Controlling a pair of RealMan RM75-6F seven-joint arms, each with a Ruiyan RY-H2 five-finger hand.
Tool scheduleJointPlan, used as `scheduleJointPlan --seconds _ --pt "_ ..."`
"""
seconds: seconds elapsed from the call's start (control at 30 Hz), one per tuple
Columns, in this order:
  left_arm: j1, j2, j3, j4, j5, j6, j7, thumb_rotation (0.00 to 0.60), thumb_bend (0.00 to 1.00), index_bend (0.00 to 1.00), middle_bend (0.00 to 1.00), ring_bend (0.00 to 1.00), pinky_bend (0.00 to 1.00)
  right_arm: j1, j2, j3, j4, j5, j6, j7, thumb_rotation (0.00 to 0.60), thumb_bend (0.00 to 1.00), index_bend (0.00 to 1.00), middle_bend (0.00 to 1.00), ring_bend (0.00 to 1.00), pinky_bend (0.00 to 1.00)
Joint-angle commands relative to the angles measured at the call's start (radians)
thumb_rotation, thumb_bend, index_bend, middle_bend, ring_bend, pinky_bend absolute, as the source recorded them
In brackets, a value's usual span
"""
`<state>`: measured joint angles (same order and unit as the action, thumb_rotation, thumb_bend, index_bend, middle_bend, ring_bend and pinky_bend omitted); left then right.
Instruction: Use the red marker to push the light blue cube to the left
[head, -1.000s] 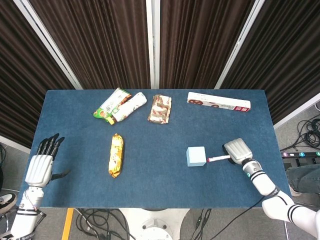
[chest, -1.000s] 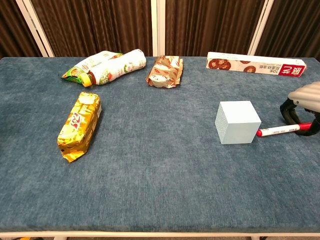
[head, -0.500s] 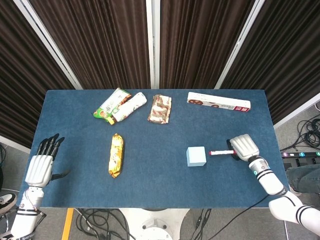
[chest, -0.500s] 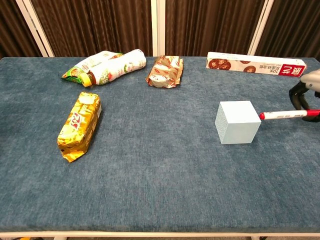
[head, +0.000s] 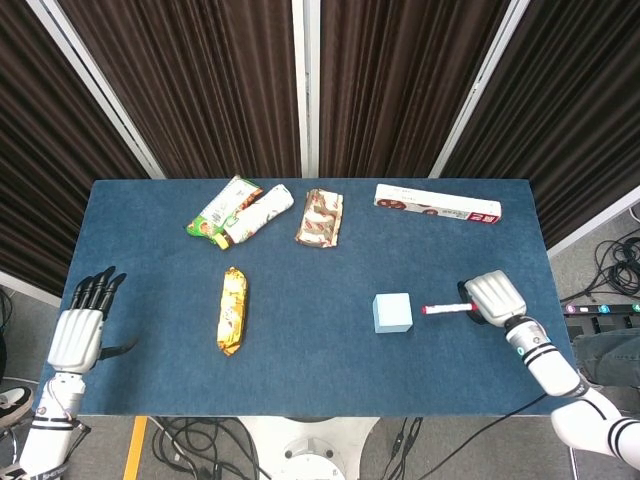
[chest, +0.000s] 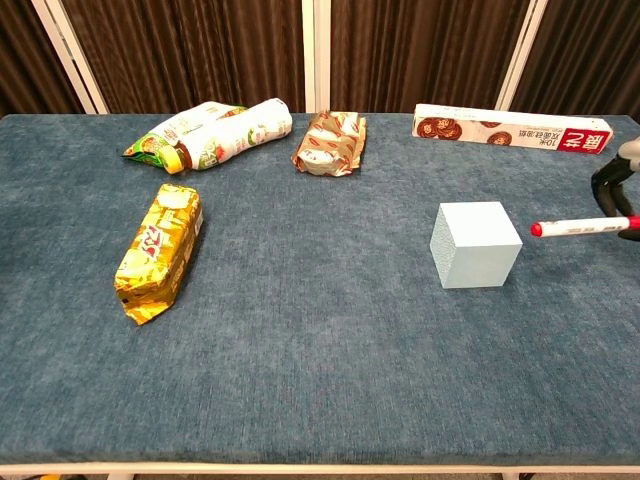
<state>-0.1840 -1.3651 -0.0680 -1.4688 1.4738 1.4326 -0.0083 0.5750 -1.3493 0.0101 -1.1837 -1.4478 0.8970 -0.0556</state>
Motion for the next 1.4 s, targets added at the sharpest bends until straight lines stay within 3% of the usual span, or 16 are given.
scheduleJointPlan --seconds 0.03,0.17,0.3,0.47,0.63,1.1,1.4 --pt "0.0 0.002 -0.001 -0.002 0.001 0.001 -0.004 0.6 0.0 0.12 0.1 0.04 0.07 0.002 -0.022 0.007 -0.009 0.015 -0.001 -0.033 0.6 0.35 0.69 0.68 1.0 1.0" --pt "-0.002 0.003 -0.001 0.001 -0.003 -0.006 -0.015 0.6 0.0 0.12 0.1 0.03 0.07 0.008 -0.051 0.027 -0.027 0.051 -0.009 -0.087 0.6 0.34 0.66 0.68 1.0 1.0" --pt "-0.004 0.003 -0.001 0.006 -0.008 -0.016 -0.025 0.6 0.0 0.12 0.1 0.04 0.07 0.019 -0.082 0.043 -0.052 0.086 -0.02 -0.152 0.6 0.33 0.73 0.68 1.0 1.0" --pt "-0.004 0.003 0.0 0.01 -0.008 -0.017 -0.036 0.6 0.0 0.12 0.1 0.04 0.07 0.037 -0.114 0.062 -0.083 0.121 -0.031 -0.207 0.6 0.33 0.67 0.68 1.0 1.0" --pt "-0.001 0.003 -0.001 0.013 -0.009 -0.013 -0.047 0.6 0.0 0.12 0.1 0.04 0.07 0.049 -0.131 0.076 -0.1 0.154 -0.035 -0.25 0.6 0.33 0.7 0.69 1.0 1.0" --pt "-0.002 0.003 0.001 0.012 -0.006 -0.014 -0.043 0.6 0.0 0.12 0.1 0.04 0.07 0.023 -0.082 0.055 -0.123 0.176 -0.012 -0.269 0.6 0.34 0.74 0.69 1.0 1.0" --pt "-0.004 0.012 0.003 0.012 -0.005 -0.02 -0.052 0.6 0.0 0.12 0.1 0.04 0.07 0.047 -0.107 0.065 -0.131 0.195 -0.04 -0.278 0.6 0.34 0.75 0.69 1.0 1.0"
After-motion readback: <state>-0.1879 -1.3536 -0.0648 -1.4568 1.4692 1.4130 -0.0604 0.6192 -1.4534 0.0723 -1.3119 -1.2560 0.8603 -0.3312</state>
